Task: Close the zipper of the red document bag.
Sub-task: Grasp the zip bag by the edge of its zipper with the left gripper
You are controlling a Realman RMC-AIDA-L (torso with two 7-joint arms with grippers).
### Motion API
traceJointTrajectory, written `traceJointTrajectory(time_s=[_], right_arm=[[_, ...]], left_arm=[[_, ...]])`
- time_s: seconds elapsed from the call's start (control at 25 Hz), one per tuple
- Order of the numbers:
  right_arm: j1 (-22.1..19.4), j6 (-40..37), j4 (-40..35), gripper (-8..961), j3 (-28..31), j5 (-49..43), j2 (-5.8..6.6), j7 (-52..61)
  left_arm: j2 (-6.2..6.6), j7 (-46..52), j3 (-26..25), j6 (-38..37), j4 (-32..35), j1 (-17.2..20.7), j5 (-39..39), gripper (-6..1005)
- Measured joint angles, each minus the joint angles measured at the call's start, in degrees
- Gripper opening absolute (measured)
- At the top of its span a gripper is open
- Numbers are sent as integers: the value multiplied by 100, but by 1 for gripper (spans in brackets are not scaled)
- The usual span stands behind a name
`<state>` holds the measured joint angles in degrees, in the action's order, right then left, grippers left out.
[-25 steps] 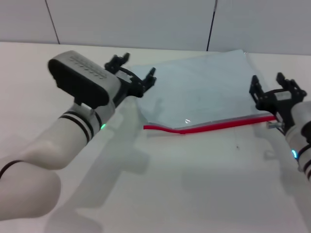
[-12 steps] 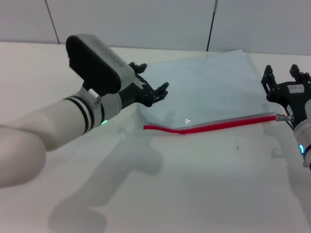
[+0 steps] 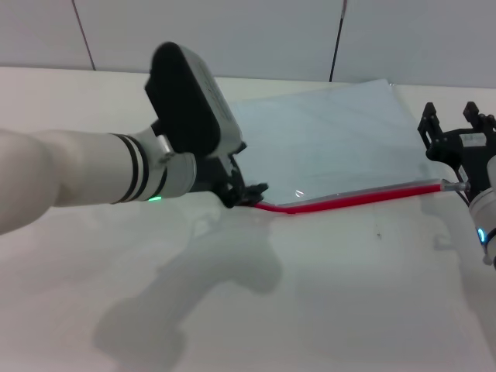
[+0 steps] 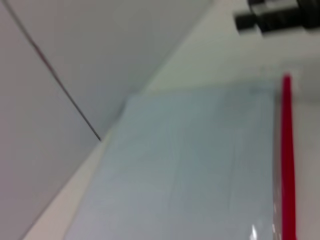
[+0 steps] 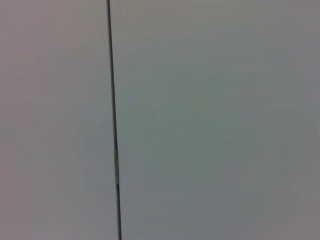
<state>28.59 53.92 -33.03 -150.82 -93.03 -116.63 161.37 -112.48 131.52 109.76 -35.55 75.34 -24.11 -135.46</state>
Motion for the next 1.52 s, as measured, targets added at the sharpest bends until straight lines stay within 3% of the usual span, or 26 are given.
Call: traceJointTrajectory(time_s=[0.12,0.28,0.68,1.52], right_arm=[[18,-9,7,635,1,62,0,0],[27,-33,14,635,-2,70,0,0],[89,-175,11,635,1,75,1,0],[179,-180,-10,634,0,74,0,0]], left_arm=[[-213,-3,-227,-531,47,-81,-661,755],[-355,59,-329,-1146,96,-245,-1231,755],[-374,164,-250,-1651,106,-566,-1566,754],[-388,381,-193,-1473,-291,-791,-1765,755]])
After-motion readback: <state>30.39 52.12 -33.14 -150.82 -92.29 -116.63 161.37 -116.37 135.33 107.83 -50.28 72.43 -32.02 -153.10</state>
